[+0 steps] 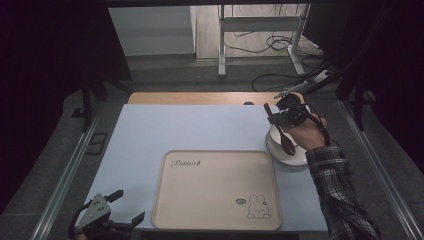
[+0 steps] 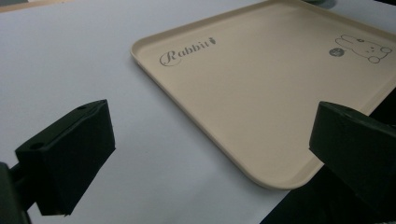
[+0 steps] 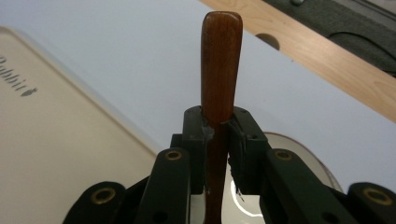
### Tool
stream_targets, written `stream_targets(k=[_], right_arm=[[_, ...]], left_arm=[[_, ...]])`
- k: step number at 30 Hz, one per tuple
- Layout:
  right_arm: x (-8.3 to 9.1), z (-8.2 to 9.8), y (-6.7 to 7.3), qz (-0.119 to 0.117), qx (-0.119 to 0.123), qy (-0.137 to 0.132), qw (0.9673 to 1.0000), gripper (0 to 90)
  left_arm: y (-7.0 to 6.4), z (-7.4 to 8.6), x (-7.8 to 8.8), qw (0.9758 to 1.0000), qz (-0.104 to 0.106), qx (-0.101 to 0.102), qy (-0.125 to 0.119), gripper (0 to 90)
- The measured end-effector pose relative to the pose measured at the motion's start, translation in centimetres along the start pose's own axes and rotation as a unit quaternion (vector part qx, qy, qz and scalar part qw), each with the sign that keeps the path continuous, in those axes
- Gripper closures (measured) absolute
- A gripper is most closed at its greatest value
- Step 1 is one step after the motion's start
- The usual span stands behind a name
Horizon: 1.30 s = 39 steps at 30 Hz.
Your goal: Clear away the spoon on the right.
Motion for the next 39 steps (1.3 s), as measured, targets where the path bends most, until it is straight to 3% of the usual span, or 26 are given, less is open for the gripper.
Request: stream_targets(k=[18, 39], right_arm=[[0.7, 3.2, 3.8, -0.041, 0.018, 0.04, 0.9982, 77.8], [0.5, 6.2, 8.7, -0.075, 0.038, 0.092, 0.9922, 77.8]], left_arm=[[0.0, 0.0, 0.0, 1.0, 0.0, -0.001, 0.001, 0.0], [-0.1, 0.0, -0.1, 1.0, 0.0, -0.003, 0.002, 0.0]])
Point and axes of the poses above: each handheld gripper's, and its own axes: x roughly backward along the jaws, z roughly out of its underside, y roughly to its left, the point moved 8 cm from there along -x, roughly forward along the jaws, and after that the axes turned 6 degrees about z, right-handed, at the moved point
